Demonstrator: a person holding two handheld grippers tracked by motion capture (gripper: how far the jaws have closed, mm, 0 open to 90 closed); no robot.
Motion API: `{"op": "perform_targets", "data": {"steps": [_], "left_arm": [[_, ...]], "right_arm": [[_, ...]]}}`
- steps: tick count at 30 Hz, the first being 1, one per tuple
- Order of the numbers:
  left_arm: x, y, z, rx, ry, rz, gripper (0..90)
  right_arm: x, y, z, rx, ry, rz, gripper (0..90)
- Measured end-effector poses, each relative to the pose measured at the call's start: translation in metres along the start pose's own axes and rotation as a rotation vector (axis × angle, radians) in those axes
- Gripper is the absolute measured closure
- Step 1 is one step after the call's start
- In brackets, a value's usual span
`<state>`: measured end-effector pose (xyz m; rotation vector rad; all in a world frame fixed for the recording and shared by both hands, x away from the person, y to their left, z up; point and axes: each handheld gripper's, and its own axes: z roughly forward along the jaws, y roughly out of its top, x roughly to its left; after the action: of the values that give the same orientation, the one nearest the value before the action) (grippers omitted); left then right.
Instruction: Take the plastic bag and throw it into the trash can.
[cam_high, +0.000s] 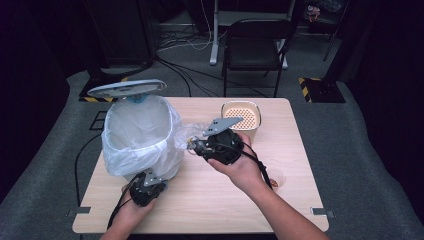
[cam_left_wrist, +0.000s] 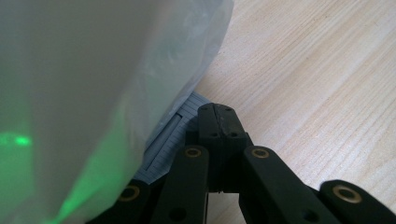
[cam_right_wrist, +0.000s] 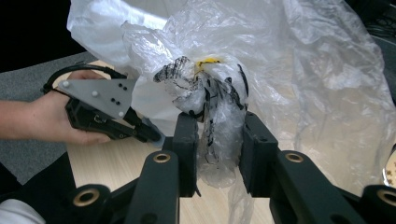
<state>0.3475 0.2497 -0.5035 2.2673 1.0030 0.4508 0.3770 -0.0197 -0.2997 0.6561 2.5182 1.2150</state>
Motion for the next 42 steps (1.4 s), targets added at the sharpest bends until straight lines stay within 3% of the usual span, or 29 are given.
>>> {"op": "perform_targets", "data": {"steps": [28, 35, 42], "left_arm": [[0.000, 0.000, 0.000, 0.007, -0.001, 0.001, 90.0], [0.000, 0.000, 0.000, 0.003, -0.008, 0.000, 90.0], [0.000, 0.000, 0.000, -0.002, -0.012, -0.001, 90.0]], "right_arm": [[0.006, 0.056, 0.014, -0.040, 0.043, -0.049, 70.8], [0.012, 0.077, 0.025, -0.051, 0.057, -0.078, 70.8], [0.014, 0.085, 0.042, -0.053, 0.073, -0.085, 70.7]]}}
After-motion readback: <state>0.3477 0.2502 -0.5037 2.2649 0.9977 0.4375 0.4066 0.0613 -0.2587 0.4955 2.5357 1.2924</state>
